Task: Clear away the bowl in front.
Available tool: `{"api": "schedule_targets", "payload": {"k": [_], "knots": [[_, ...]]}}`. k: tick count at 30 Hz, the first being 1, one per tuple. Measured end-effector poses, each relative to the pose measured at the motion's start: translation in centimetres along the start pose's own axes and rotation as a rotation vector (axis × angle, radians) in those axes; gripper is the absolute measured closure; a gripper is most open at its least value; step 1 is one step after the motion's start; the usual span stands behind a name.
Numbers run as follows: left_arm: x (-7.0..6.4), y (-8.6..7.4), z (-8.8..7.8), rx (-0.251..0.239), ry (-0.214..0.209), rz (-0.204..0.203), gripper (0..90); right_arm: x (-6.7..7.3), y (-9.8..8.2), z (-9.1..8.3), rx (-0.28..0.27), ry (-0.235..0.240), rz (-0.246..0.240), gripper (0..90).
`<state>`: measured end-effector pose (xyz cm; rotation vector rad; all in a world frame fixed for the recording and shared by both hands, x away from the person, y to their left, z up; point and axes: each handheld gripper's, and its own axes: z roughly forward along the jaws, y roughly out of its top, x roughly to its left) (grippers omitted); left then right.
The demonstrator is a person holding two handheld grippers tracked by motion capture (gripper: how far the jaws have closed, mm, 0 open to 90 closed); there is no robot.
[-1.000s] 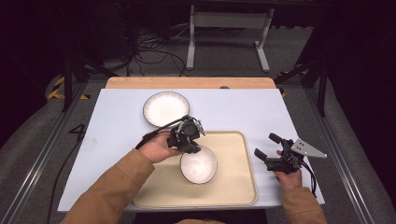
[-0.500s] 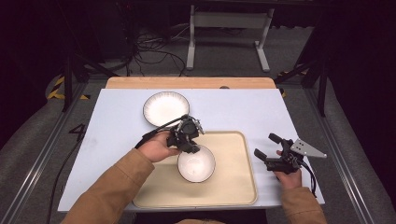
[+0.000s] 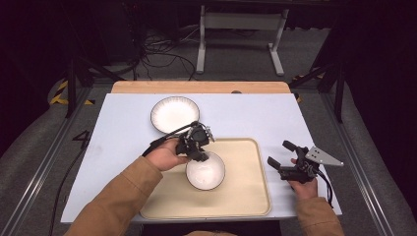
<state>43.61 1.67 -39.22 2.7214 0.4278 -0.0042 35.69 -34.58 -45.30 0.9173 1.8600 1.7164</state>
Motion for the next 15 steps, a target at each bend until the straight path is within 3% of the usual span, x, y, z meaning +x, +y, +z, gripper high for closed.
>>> {"api": "schedule_targets", "payload": {"k": [5,10,15], "knots": [[0.26,-0.08,0.22,0.007,-0.003,-0.014,74.4,-0.01,0.0,0.01,0.0,0.0,-0.001,2.3],[0.45,-0.18,0.41,0.012,-0.013,-0.024,65.9,-0.02,-0.01,0.04,0.002,0.0,0.0,2.3],[0.45,-0.29,-0.27,-0.039,-0.025,-0.03,59.7,-0.06,-0.01,0.04,0.003,0.0,0.0,2.4]]}}
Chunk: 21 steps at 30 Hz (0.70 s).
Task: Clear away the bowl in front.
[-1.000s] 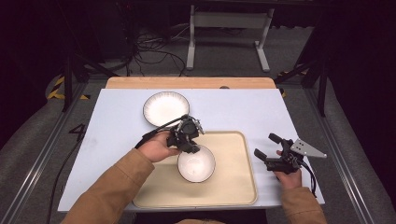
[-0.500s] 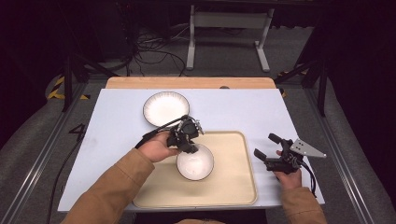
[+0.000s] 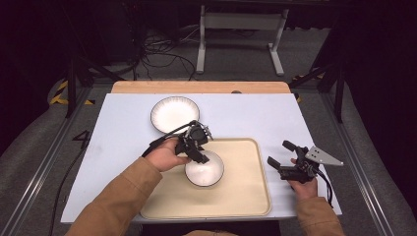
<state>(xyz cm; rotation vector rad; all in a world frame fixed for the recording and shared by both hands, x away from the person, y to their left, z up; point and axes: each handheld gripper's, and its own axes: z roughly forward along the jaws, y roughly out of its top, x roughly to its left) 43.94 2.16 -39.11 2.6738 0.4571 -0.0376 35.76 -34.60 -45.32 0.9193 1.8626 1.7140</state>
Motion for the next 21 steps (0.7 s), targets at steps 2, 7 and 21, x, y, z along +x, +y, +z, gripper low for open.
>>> {"api": "schedule_targets", "payload": {"k": [2,7,21], "knots": [[0.0,-0.1,-0.4,-0.028,0.013,0.009,56.8,0.0,0.0,0.0,-0.002,0.0,0.003,2.4],[-0.1,-0.4,-1.6,-0.113,0.003,-0.01,50.9,0.0,0.0,0.0,-0.004,0.0,0.005,2.5],[-2.0,-2.7,-5.3,-0.342,0.056,-0.023,43.2,0.0,0.1,0.1,0.002,0.004,-0.002,2.5]]}}
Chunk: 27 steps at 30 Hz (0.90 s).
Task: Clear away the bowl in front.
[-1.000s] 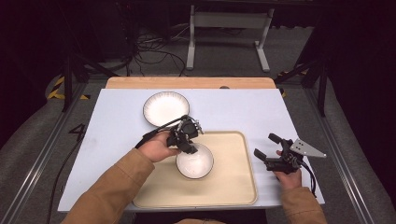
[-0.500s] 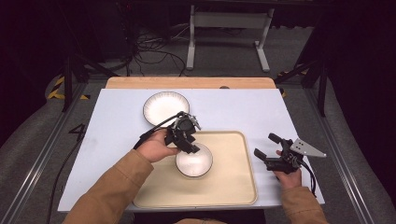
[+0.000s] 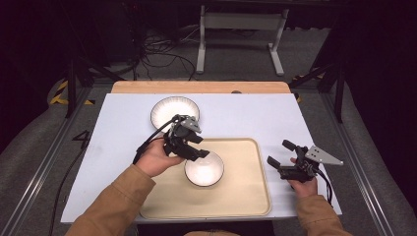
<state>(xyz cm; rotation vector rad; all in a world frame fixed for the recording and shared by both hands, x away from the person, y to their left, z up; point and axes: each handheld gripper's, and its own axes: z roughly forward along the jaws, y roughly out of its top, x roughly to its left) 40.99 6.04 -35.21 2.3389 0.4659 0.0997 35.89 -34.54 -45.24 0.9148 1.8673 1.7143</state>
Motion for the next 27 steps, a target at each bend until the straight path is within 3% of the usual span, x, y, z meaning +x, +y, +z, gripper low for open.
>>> {"api": "schedule_targets", "payload": {"k": [9,17,22,27], "knots": [[-0.6,-2.0,-2.6,-0.153,0.03,-0.043,38.9,0.0,0.0,0.1,0.005,0.01,-0.002,2.5],[-0.9,-3.9,-4.1,-0.237,0.054,-0.054,34.2,0.1,0.0,0.1,0.006,0.012,-0.003,2.5],[-1.1,-5.6,-5.4,-0.341,0.092,-0.04,31.8,0.1,0.0,0.1,0.007,0.009,-0.003,2.4],[-1.3,-6.9,-6.2,-0.394,0.121,-0.055,27.2,0.1,0.0,0.1,0.008,0.009,-0.005,2.4]]}}
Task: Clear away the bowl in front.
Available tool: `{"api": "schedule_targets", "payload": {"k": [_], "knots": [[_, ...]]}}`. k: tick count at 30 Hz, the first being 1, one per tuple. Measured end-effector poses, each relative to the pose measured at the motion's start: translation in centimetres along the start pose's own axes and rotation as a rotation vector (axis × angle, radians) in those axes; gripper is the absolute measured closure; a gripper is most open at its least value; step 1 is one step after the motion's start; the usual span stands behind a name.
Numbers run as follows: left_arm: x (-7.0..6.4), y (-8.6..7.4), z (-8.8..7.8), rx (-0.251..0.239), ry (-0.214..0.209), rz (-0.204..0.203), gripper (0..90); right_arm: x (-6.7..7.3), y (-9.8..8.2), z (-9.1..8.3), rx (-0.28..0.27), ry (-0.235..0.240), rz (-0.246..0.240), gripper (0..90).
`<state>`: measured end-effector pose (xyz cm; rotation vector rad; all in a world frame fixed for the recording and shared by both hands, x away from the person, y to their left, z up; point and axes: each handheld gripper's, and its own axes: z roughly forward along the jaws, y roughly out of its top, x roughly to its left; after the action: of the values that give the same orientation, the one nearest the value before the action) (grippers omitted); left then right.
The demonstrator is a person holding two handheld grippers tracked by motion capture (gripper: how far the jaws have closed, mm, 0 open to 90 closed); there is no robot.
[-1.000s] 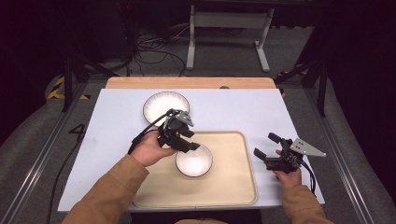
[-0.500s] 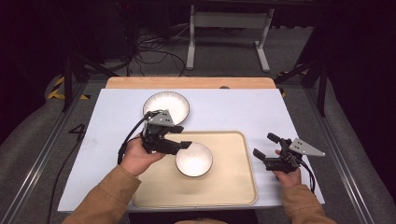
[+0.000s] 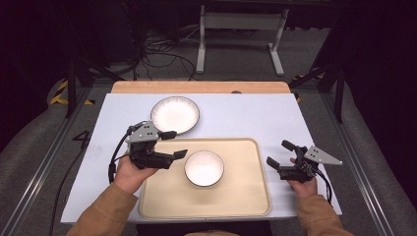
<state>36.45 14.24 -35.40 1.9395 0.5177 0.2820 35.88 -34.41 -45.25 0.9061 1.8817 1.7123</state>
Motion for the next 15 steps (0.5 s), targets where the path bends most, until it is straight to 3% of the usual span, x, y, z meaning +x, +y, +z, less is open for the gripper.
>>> {"api": "schedule_targets", "payload": {"k": [2,6,15], "knots": [[0.1,-0.4,-0.4,-0.009,0.017,0.001,25.7,0.0,0.0,0.0,0.001,-0.001,-0.002,2.3],[0.5,-1.2,-1.2,-0.017,0.04,-0.035,23.6,0.0,0.0,0.0,0.0,0.0,-0.002,2.4],[0.8,-3.0,-3.4,-0.134,0.078,-0.082,17.8,0.0,0.0,0.0,0.0,0.001,-0.003,2.3]]}}
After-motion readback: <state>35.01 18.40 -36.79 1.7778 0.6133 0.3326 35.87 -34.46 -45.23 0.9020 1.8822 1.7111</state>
